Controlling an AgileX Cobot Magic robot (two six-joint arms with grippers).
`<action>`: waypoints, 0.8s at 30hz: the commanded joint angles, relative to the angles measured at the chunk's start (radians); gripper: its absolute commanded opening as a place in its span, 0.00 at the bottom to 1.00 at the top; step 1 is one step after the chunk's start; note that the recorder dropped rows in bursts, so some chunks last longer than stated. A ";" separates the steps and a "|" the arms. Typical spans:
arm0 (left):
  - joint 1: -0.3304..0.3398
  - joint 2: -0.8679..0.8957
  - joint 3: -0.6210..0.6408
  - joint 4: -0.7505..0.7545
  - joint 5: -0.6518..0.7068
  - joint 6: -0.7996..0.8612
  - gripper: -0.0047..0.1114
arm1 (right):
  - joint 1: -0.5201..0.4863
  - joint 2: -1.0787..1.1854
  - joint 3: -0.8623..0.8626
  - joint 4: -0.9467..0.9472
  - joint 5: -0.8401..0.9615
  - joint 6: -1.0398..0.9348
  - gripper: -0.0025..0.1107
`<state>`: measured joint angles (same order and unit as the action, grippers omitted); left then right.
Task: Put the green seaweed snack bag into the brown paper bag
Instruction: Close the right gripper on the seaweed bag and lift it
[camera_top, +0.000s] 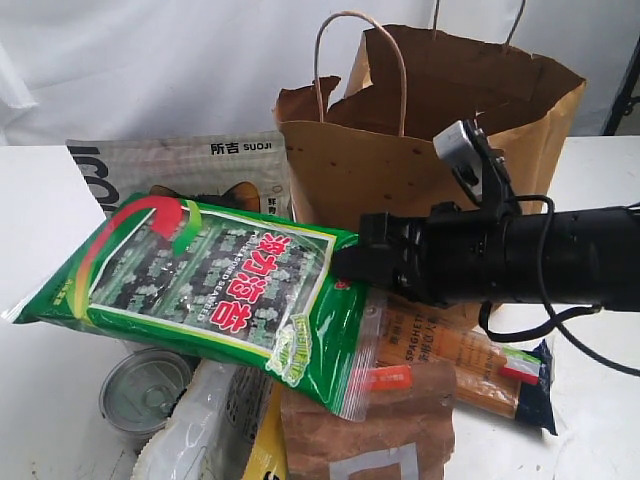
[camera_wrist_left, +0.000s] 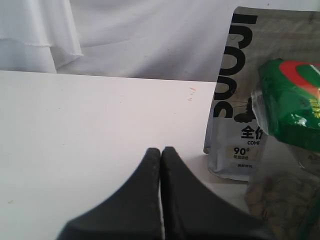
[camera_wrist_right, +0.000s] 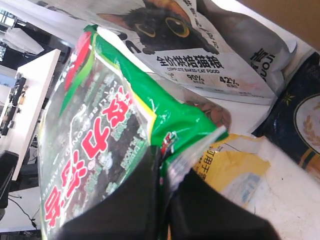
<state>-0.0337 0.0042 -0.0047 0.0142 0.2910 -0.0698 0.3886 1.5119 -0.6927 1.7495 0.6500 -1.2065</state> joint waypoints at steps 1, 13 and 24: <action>-0.005 -0.004 0.005 0.000 -0.010 -0.002 0.04 | 0.001 -0.069 -0.005 -0.005 0.019 -0.027 0.02; -0.005 -0.004 0.005 0.000 -0.010 -0.002 0.04 | 0.001 -0.300 -0.005 -0.005 0.013 0.033 0.02; -0.005 -0.004 0.005 0.000 -0.010 -0.002 0.04 | 0.001 -0.435 -0.005 -0.107 0.041 0.139 0.02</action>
<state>-0.0337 0.0042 -0.0047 0.0142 0.2910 -0.0698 0.3886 1.1087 -0.6927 1.6673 0.6727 -1.0903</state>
